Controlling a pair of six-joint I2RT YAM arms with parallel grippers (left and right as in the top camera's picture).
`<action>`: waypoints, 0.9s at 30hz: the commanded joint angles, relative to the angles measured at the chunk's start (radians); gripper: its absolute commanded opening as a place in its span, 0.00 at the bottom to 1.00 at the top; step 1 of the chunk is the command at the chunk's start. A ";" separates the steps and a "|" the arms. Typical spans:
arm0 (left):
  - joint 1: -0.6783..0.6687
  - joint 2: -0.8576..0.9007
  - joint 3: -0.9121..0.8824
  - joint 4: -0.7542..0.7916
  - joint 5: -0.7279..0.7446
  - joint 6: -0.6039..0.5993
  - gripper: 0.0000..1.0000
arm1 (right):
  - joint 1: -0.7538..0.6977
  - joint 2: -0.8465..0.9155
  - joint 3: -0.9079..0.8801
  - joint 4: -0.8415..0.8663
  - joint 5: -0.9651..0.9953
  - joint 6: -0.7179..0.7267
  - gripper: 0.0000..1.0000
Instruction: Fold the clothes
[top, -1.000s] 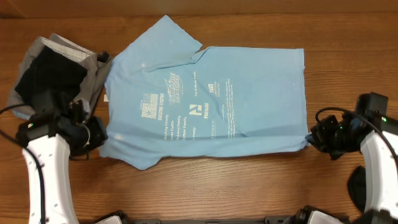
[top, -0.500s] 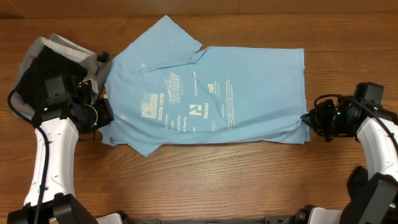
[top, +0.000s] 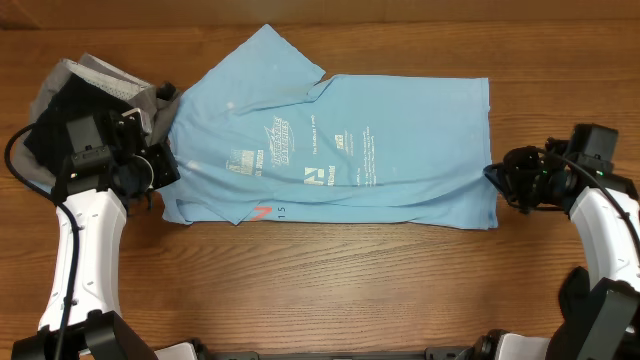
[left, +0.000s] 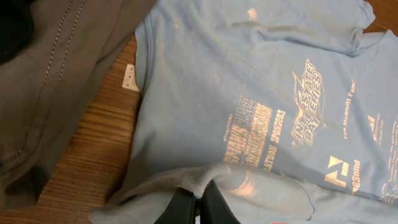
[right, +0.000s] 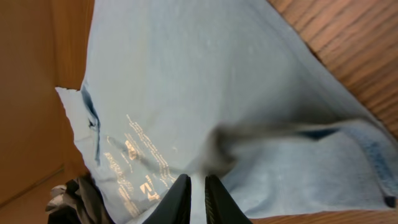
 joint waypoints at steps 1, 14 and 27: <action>-0.003 0.010 0.022 0.013 0.012 -0.006 0.06 | 0.035 0.013 0.013 0.020 0.037 0.047 0.11; -0.002 0.065 0.023 -0.019 0.012 -0.005 0.70 | 0.053 0.038 0.014 -0.010 0.089 -0.081 0.40; -0.035 0.067 -0.048 -0.219 0.047 -0.006 0.68 | 0.053 0.038 0.014 -0.169 0.105 -0.239 0.54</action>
